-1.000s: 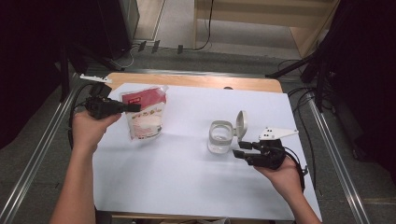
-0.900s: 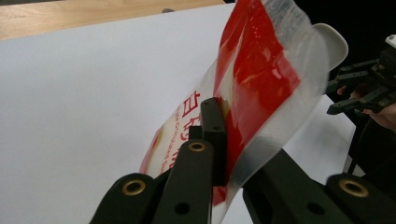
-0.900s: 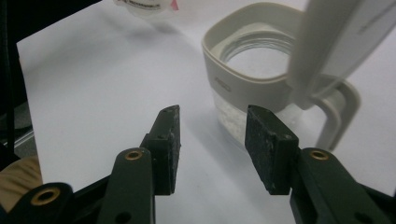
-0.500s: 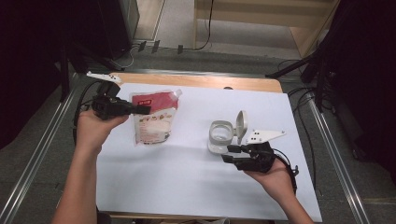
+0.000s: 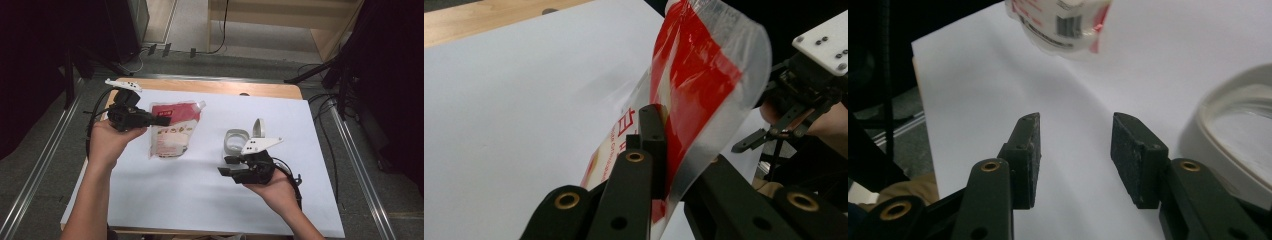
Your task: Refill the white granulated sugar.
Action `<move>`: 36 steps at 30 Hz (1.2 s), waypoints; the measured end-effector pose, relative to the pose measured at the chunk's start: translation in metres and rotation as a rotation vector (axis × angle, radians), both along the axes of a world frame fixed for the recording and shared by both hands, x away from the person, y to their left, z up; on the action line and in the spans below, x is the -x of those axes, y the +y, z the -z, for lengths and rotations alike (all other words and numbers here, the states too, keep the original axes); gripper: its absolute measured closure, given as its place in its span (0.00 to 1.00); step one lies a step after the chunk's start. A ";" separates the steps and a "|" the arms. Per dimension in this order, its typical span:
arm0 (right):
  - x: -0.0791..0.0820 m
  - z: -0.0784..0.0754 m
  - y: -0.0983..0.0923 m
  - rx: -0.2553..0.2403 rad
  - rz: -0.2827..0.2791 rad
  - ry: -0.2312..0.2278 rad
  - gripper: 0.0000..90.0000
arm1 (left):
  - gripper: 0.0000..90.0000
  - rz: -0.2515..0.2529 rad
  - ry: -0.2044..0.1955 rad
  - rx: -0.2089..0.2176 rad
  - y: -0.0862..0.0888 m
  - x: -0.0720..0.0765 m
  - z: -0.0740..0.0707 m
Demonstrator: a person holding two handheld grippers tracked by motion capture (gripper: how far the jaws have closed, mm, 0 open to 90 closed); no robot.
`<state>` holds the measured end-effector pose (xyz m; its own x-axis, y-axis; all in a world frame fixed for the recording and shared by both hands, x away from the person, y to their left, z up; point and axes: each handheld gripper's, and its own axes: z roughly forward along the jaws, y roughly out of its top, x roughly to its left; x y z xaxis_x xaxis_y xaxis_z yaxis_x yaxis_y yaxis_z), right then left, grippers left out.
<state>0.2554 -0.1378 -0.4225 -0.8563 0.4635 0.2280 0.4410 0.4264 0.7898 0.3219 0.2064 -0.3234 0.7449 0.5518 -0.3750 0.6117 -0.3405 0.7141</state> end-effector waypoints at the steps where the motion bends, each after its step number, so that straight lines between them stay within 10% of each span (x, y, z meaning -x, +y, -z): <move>1: 0.000 0.000 0.004 -0.010 -0.007 0.004 0.62 | 1.00 0.001 -0.001 -0.010 -0.002 0.001 -0.001; 27: -0.032 0.057 0.084 0.037 0.018 0.025 0.63 | 1.00 0.055 -0.033 0.013 -0.026 0.020 -0.025; 36: -0.033 0.072 0.087 0.025 0.035 -0.065 0.62 | 1.00 0.081 -0.004 0.035 -0.034 0.024 -0.027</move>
<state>0.2882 -0.0511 -0.4950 -0.8523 0.4978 0.1609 0.4042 0.4313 0.8066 0.2983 0.1729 -0.2959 0.7879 0.4764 -0.3902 0.5806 -0.3636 0.7285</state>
